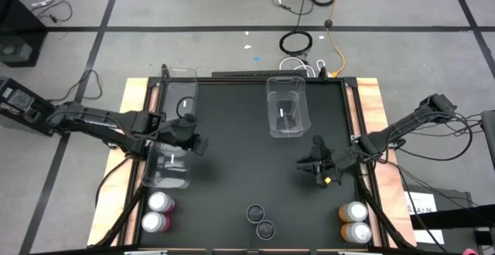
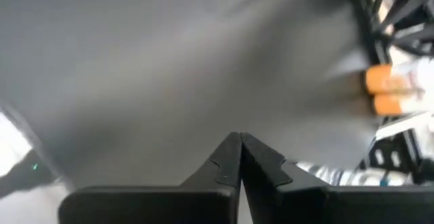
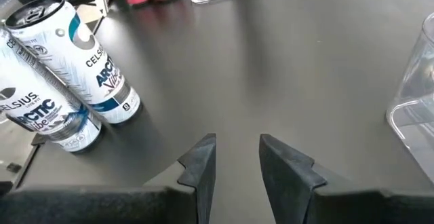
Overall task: Sort soda cans
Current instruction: Move the bottom transparent bin to the center of the table. Move the top left transparent bin to the left of the bottom transparent bin
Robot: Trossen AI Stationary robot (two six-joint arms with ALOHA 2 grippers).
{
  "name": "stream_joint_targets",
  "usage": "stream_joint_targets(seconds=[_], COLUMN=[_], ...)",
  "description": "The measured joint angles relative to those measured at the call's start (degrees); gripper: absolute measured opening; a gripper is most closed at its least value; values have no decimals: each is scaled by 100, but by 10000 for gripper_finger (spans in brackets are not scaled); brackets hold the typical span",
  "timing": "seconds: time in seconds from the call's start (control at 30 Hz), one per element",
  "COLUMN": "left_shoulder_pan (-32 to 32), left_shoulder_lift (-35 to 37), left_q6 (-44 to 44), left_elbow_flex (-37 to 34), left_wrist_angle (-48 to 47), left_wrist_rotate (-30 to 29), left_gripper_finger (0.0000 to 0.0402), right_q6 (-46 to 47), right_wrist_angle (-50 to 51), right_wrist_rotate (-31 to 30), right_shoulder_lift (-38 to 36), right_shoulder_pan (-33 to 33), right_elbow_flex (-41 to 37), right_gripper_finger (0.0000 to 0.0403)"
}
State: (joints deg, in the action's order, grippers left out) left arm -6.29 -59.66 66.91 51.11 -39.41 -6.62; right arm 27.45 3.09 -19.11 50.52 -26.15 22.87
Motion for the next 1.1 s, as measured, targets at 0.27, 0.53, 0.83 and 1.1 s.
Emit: stream_joint_targets(seconds=[0.27,0.53,0.83,1.1], left_shoulder_pan=[64,16,83,104], left_shoulder_lift=[0,0,0,0], left_q6=[-30,-29,24,565], left_elbow_flex=[-2,-2,-5,-7], left_wrist_angle=[-29,2,223,-696], left_wrist_rotate=[-505,-594,-644,-469], left_gripper_finger=[96,130,130,130], right_q6=[36,96,143,189], right_wrist_angle=[-199,-203,-201,-203], right_wrist_rotate=[2,2,0,-2], right_shoulder_lift=[2,2,2,2], right_shoulder_pan=[-2,-2,-2,-2], right_elbow_flex=[-2,-2,-2,-2], right_gripper_finger=[107,107,107,107])
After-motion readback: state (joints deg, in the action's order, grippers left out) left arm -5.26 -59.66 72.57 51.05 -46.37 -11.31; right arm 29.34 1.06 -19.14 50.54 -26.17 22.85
